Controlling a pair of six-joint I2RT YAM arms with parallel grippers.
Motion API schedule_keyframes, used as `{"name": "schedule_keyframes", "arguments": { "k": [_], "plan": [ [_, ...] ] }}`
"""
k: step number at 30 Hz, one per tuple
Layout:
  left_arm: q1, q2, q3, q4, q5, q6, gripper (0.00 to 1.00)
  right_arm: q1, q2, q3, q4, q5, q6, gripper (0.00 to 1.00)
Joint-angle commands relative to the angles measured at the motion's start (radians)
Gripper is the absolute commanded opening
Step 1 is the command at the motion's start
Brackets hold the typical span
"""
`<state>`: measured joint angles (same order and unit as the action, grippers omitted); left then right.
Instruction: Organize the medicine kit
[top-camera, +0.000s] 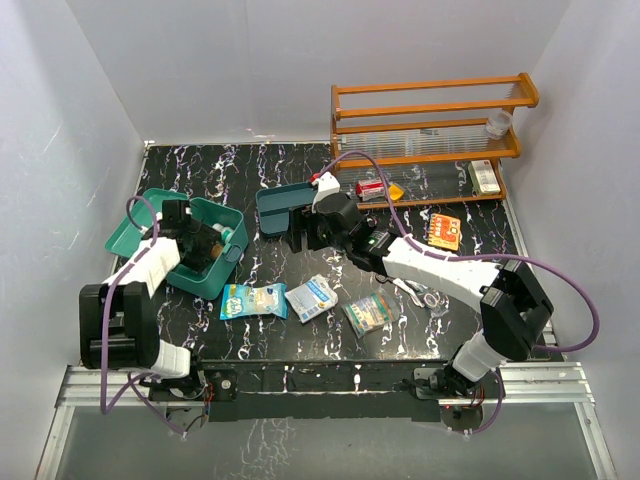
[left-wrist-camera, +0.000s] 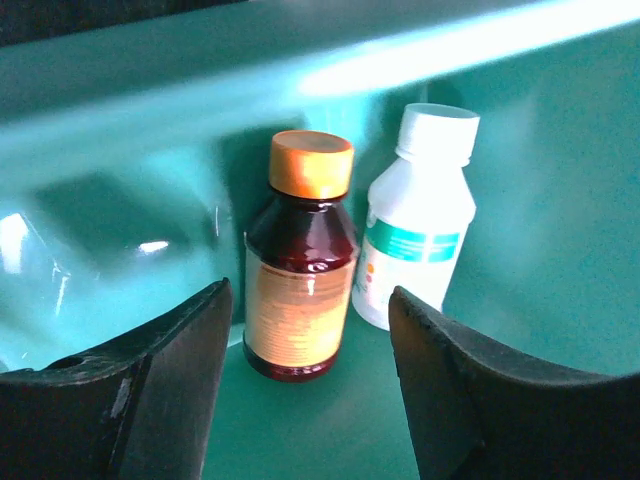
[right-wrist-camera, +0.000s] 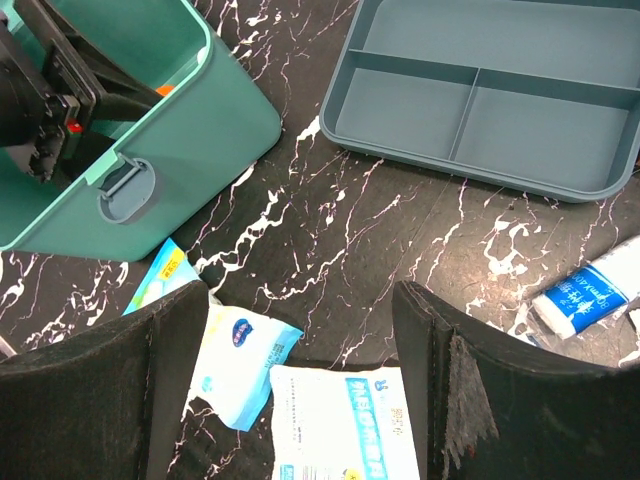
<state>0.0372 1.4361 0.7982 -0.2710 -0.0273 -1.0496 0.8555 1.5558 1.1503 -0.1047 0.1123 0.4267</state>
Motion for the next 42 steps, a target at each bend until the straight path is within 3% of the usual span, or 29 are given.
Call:
{"name": "schedule_keyframes", "arguments": {
  "k": [1, 15, 22, 31, 42],
  "plan": [
    [0.004, -0.100, 0.060, -0.090, -0.067, 0.050, 0.61, -0.003, -0.007, 0.045, 0.036, -0.001, 0.001, 0.72],
    [0.003, -0.179, 0.099, -0.132, -0.101, 0.218, 0.64, -0.003, -0.023, 0.024, 0.033, 0.009, 0.038, 0.72],
    [0.004, -0.074, 0.097, -0.107, -0.112, 0.300, 0.55, -0.003, -0.023, 0.013, 0.030, 0.021, 0.054, 0.72],
    [0.005, 0.037, 0.067, -0.016, -0.016, 0.232, 0.56, -0.004, -0.012, 0.021, 0.026, 0.022, 0.046, 0.72],
    [0.006, 0.055, 0.027, 0.060, 0.036, 0.106, 0.38, -0.007, 0.008, 0.033, 0.019, 0.016, 0.038, 0.72]
  ]
}}
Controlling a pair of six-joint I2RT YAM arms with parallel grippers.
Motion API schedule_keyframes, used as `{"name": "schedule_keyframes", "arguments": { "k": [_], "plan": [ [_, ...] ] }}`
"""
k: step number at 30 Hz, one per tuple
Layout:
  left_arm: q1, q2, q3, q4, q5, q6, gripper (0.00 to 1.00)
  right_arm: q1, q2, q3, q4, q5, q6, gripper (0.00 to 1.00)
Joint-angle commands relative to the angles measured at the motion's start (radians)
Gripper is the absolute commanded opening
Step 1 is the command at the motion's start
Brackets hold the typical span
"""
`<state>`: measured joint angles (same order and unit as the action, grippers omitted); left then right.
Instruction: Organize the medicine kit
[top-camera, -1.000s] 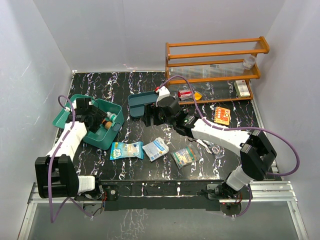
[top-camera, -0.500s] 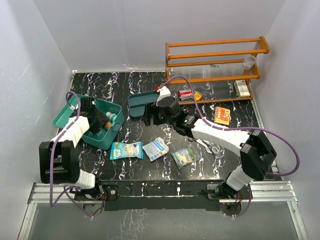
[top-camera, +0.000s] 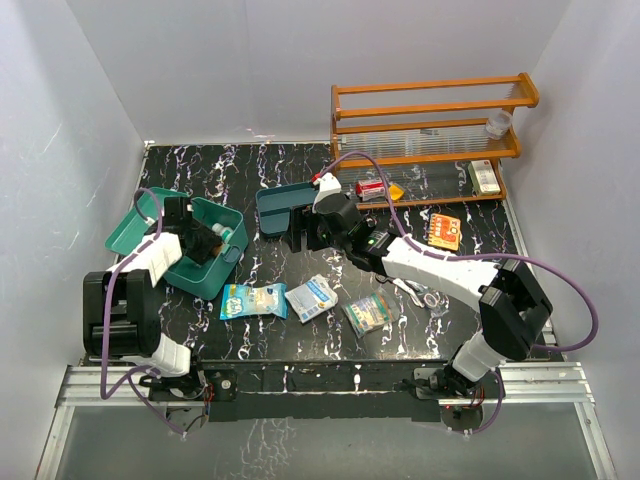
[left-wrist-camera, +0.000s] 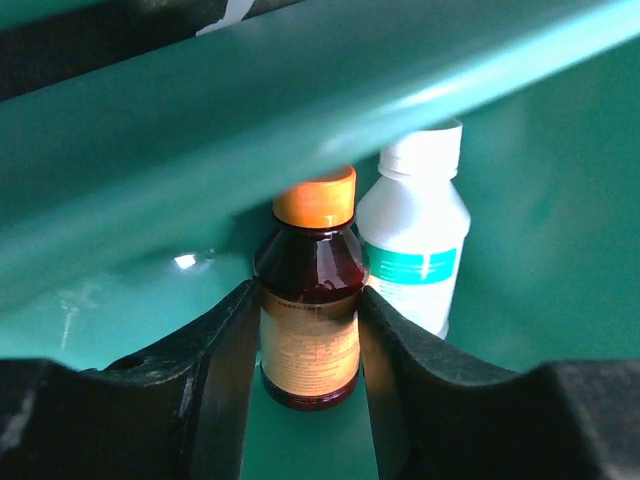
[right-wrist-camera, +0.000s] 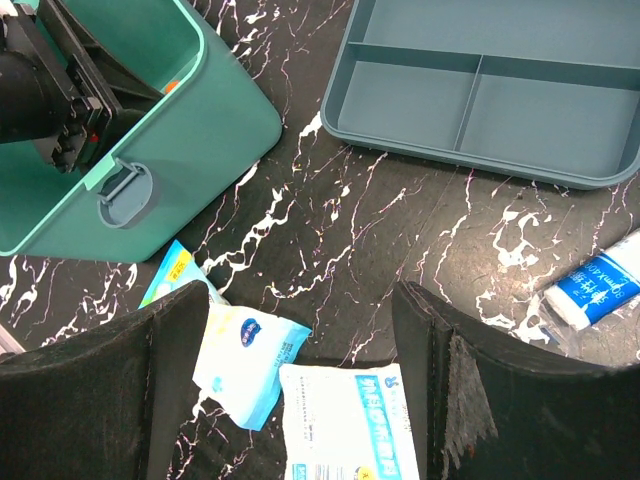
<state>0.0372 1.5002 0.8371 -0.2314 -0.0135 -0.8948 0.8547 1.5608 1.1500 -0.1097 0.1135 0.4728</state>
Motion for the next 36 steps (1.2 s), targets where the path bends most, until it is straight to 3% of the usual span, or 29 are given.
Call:
{"name": "schedule_keyframes", "arguments": {
  "k": [1, 9, 16, 22, 30, 36],
  "plan": [
    [0.006, -0.013, -0.012, 0.026, 0.026, -0.054, 0.37, -0.007, 0.002, 0.034, 0.024, 0.014, -0.008, 0.72],
    [0.004, -0.022, 0.011, -0.016, 0.026, -0.089, 0.37, -0.007, 0.010, 0.042, 0.022, 0.005, -0.008, 0.72],
    [0.005, -0.085, 0.076, -0.144, -0.041, -0.017, 0.55, -0.007, -0.002, 0.038, 0.022, 0.005, -0.001, 0.72],
    [0.005, -0.128, 0.179, -0.227, -0.058, 0.074, 0.62, -0.007, -0.011, 0.027, 0.022, -0.019, -0.002, 0.72],
    [0.006, -0.209, 0.289, -0.326, -0.067, 0.187, 0.64, 0.004, 0.005, 0.001, 0.060, -0.143, -0.047, 0.72],
    [0.004, -0.247, 0.364, -0.355, 0.030, 0.247, 0.65, 0.041, 0.077, 0.016, 0.078, -0.211, -0.128, 0.71]
  ]
}}
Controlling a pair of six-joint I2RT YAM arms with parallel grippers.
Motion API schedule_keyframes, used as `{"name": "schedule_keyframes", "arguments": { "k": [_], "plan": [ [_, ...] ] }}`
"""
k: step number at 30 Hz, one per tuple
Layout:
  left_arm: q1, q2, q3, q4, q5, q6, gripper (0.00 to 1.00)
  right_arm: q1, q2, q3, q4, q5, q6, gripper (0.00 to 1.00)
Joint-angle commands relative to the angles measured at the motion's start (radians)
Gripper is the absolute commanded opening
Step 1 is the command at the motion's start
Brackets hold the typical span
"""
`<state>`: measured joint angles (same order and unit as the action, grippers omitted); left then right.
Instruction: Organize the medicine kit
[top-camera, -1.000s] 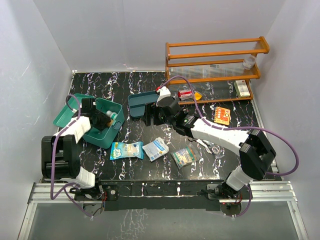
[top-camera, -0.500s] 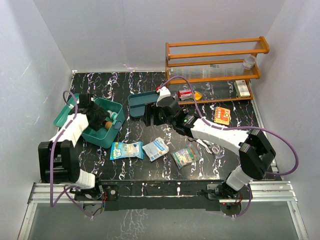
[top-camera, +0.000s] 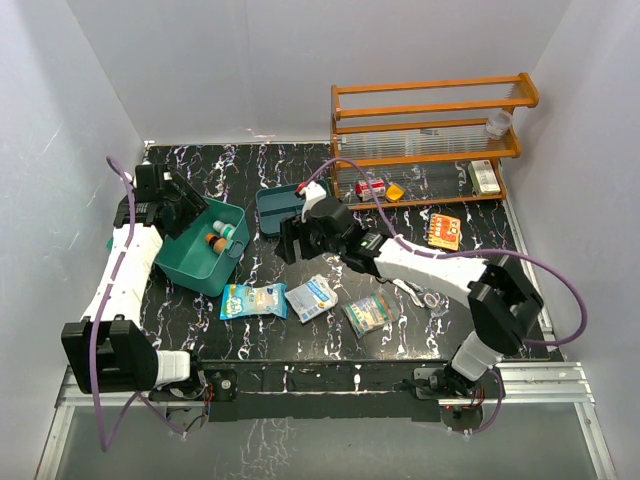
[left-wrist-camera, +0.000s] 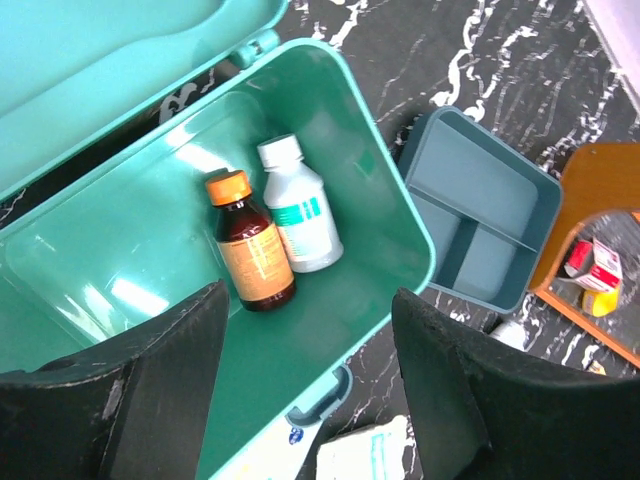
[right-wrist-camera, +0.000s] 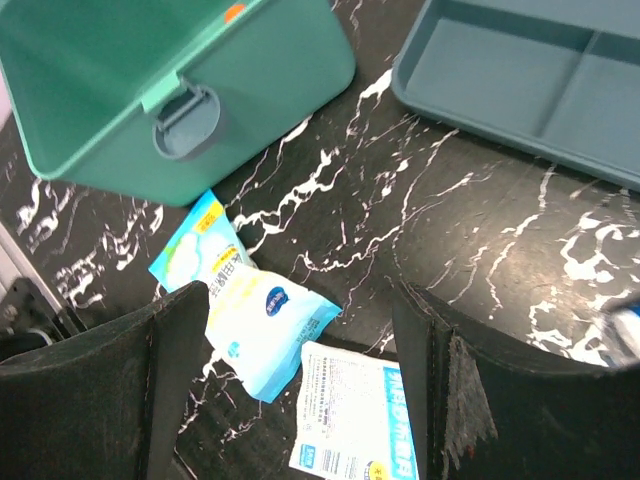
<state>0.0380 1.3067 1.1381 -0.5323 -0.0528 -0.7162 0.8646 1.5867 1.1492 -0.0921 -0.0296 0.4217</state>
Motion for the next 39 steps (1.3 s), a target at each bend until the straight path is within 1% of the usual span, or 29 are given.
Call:
{"name": "schedule_keyframes", "arguments": {
  "k": [1, 8, 14, 20, 25, 28, 32, 38, 39],
  "plan": [
    [0.005, -0.063, 0.072, -0.050, 0.090, 0.074, 0.65, 0.043, 0.068, 0.023, 0.063, -0.074, -0.094, 0.71],
    [0.004, -0.124, 0.113, -0.011, 0.236, 0.107, 0.67, 0.132, 0.238, 0.115, 0.024, -0.118, -0.206, 0.69],
    [0.004, -0.195, 0.113, 0.057, 0.321, 0.136, 0.68, 0.163, 0.347, 0.195, -0.003, -0.099, -0.227, 0.67],
    [0.004, -0.264, 0.094, 0.111, 0.333, 0.157, 0.70, 0.162, 0.408, 0.224, -0.012, -0.058, -0.228, 0.65],
    [0.004, -0.284, 0.088, 0.120, 0.315, 0.162, 0.70, 0.163, 0.439, 0.215, -0.022, -0.053, -0.232, 0.63],
    [0.004, -0.277, 0.092, 0.115, 0.319, 0.161, 0.71, 0.163, 0.447, 0.199, -0.033, -0.050, -0.235, 0.58],
    [0.005, -0.277, 0.091, 0.119, 0.321, 0.160, 0.71, 0.163, 0.436, 0.161, -0.031, -0.049, -0.232, 0.45],
    [0.004, -0.273, 0.087, 0.127, 0.324, 0.153, 0.71, 0.163, 0.403, 0.118, -0.009, -0.062, -0.232, 0.15],
    [0.004, -0.273, 0.084, 0.129, 0.325, 0.151, 0.71, 0.163, 0.395, 0.114, -0.005, -0.059, -0.231, 0.12]
  ]
}}
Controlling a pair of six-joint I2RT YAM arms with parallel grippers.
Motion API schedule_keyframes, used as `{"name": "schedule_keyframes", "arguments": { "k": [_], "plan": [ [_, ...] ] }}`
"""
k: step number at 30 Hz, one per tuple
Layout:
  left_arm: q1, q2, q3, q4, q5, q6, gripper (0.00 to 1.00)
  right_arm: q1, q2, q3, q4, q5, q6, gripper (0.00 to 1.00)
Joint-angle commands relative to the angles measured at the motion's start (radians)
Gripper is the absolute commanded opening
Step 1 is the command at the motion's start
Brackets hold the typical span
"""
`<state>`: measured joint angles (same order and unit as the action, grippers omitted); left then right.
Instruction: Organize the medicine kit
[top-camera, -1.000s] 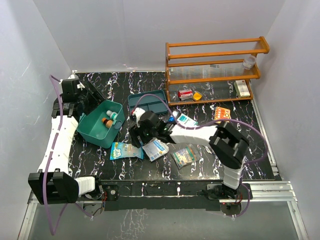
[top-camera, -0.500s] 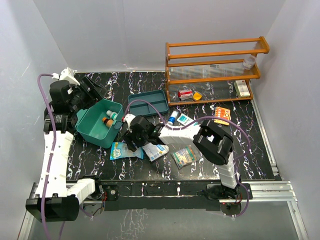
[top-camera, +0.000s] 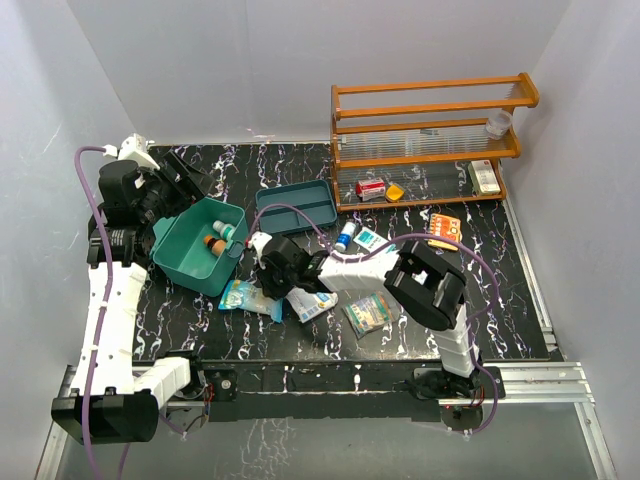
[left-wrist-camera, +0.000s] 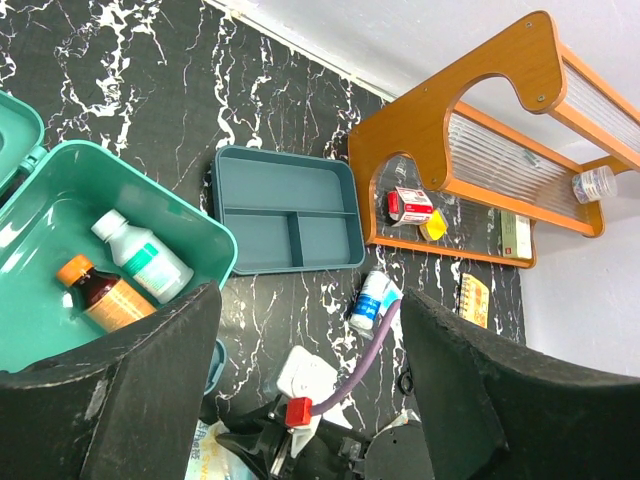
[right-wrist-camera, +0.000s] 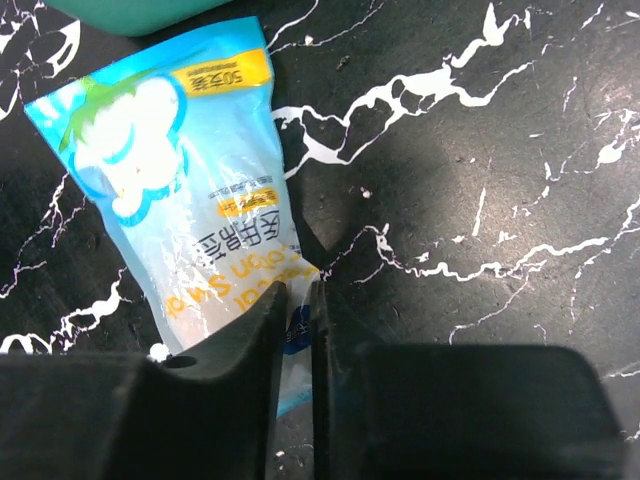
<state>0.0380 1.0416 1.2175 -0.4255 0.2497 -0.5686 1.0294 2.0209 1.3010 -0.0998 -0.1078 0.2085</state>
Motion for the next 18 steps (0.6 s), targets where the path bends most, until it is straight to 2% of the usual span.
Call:
{"name": "schedule_keyframes", "arguments": {
  "k": [1, 4, 9, 18],
  "plan": [
    [0.004, -0.008, 0.003, 0.025, 0.024, 0.002, 0.71, -0.002, -0.050, -0.045, 0.008, 0.022, -0.014, 0.09],
    [0.005, -0.006, -0.003, 0.033, 0.037, -0.006, 0.71, -0.001, -0.095, -0.070, 0.029, 0.041, 0.000, 0.03],
    [0.005, -0.003, -0.019, 0.052, 0.072, -0.027, 0.71, -0.002, -0.225, -0.162, 0.075, 0.128, 0.044, 0.00],
    [0.005, 0.018, -0.087, 0.154, 0.219, -0.094, 0.76, -0.002, -0.523, -0.383, 0.148, 0.486, 0.166, 0.00]
  ]
}}
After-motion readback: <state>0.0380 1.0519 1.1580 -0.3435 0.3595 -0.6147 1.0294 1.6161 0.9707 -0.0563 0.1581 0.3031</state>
